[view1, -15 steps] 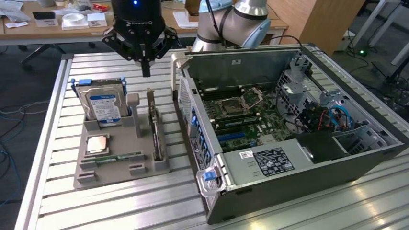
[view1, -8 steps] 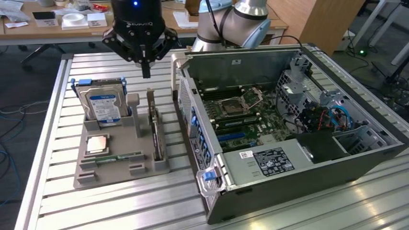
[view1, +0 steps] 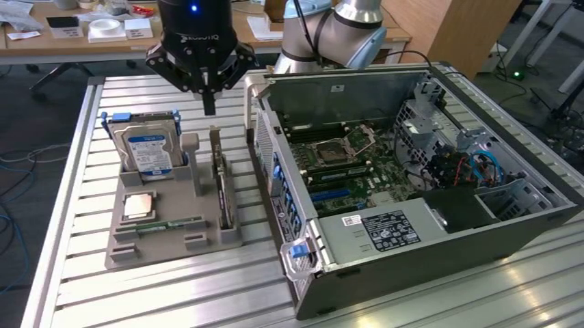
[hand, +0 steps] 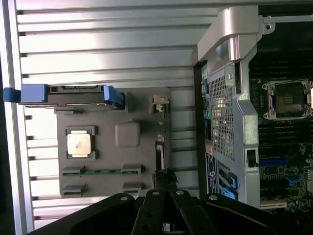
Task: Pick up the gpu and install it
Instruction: 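Reach for the gpu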
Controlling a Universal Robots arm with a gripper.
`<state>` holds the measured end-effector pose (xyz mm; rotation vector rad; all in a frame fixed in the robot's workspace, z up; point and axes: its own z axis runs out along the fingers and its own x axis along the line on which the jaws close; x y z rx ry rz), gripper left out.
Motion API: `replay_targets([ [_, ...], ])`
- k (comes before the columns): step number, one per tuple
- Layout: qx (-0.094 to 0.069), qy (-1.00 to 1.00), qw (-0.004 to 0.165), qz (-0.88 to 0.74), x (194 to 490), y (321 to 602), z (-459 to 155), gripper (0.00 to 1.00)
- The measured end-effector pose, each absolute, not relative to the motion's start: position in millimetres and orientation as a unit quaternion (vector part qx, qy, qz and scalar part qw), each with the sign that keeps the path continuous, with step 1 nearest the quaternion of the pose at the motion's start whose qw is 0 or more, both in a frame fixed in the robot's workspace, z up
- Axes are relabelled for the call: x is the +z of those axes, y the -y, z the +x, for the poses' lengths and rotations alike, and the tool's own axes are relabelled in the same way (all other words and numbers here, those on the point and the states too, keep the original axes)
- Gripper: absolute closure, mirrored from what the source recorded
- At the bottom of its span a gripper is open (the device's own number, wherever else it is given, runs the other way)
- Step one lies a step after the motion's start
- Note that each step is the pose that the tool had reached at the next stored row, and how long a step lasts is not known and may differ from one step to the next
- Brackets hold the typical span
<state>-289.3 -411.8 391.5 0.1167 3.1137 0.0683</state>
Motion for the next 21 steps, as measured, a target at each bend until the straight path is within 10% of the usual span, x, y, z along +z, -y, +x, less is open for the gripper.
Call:
replay_targets([
  [21, 0.022, -0.999, 0.012, 0.037, 391, 436, -289, 0.89],
])
